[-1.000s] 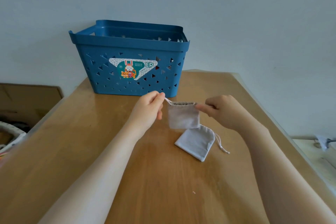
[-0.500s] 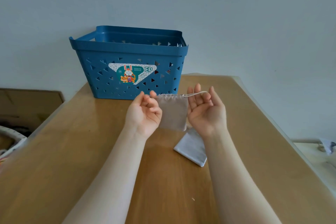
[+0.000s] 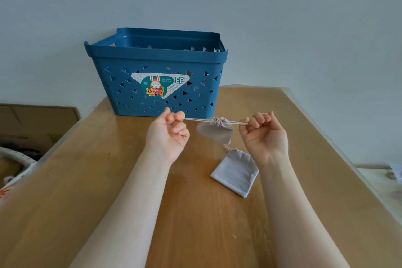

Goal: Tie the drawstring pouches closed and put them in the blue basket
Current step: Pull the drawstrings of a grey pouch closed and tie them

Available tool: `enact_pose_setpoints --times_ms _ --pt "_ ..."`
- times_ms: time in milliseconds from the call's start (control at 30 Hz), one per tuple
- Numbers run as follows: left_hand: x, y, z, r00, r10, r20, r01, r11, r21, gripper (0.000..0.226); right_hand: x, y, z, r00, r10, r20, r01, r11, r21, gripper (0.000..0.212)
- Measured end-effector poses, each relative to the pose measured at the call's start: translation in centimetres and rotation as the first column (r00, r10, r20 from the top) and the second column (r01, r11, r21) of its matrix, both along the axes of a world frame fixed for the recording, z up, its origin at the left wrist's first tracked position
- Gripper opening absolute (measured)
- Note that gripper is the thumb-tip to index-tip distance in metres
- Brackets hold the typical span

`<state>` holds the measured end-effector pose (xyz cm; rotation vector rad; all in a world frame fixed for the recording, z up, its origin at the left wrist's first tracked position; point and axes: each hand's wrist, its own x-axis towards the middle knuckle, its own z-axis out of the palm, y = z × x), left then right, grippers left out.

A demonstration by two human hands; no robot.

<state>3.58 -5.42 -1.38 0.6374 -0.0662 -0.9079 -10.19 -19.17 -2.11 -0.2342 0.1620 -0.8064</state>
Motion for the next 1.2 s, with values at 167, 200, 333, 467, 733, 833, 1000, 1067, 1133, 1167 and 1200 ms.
enact_pose_setpoints --times_ms 167,200,333,467,733,833,1000,1067,1133,1167,1200 --pt "-1.5 0.1 1.2 0.967 0.043 0.253 -0.090 0.980 0.177 0.040 0.7 1.6 0.6 0.889 -0.122 -0.441 -0.090 0.898 -0.431 0.038" --pt "-1.8 0.2 1.6 0.932 0.043 0.361 -0.135 0.963 0.233 0.040 0.8 2.1 0.8 0.839 -0.176 -0.515 -0.159 0.825 -0.542 0.036" --pt "-2.7 0.6 3.1 0.662 -0.047 0.748 -0.333 0.876 0.349 0.041 1.2 4.8 2.3 0.734 -0.346 -0.584 -0.386 0.494 -0.779 0.030" --pt "-3.7 1.2 4.2 0.523 -0.116 0.844 -0.373 0.859 0.349 0.043 1.9 6.3 2.6 0.734 -0.443 -0.515 -0.459 0.236 -0.857 0.041" --pt "-4.7 1.6 4.9 0.402 -0.192 0.895 -0.247 0.919 0.308 0.041 2.2 5.5 2.1 0.657 -0.599 -0.459 -0.380 0.262 -0.887 0.042" --pt "-4.9 1.3 4.7 0.436 -0.139 0.889 -0.292 0.913 0.286 0.030 1.7 5.6 2.7 0.688 -0.528 -0.497 -0.326 0.387 -0.863 0.034" --pt "-4.6 1.0 3.7 0.465 -0.299 0.833 -0.204 0.880 0.430 0.022 0.6 4.4 3.3 0.831 -0.228 -0.508 -0.239 0.678 -0.696 0.021" --pt "-4.7 0.9 3.2 0.368 -0.363 0.856 -0.188 0.873 0.451 0.009 0.4 4.0 3.4 0.845 -0.167 -0.508 -0.259 0.704 -0.661 0.022" --pt "-4.8 0.7 2.8 0.337 -0.357 0.871 -0.200 0.877 0.437 0.006 0.3 4.1 3.4 0.834 -0.139 -0.534 -0.311 0.681 -0.663 0.025" --pt "-4.8 0.6 2.7 0.346 -0.347 0.872 -0.207 0.878 0.432 0.009 0.3 4.3 3.4 0.824 -0.137 -0.550 -0.334 0.666 -0.667 0.026" --pt "-4.7 0.6 2.6 0.359 -0.346 0.867 -0.210 0.875 0.437 0.012 0.4 4.4 3.4 0.817 -0.139 -0.560 -0.349 0.655 -0.671 0.026"
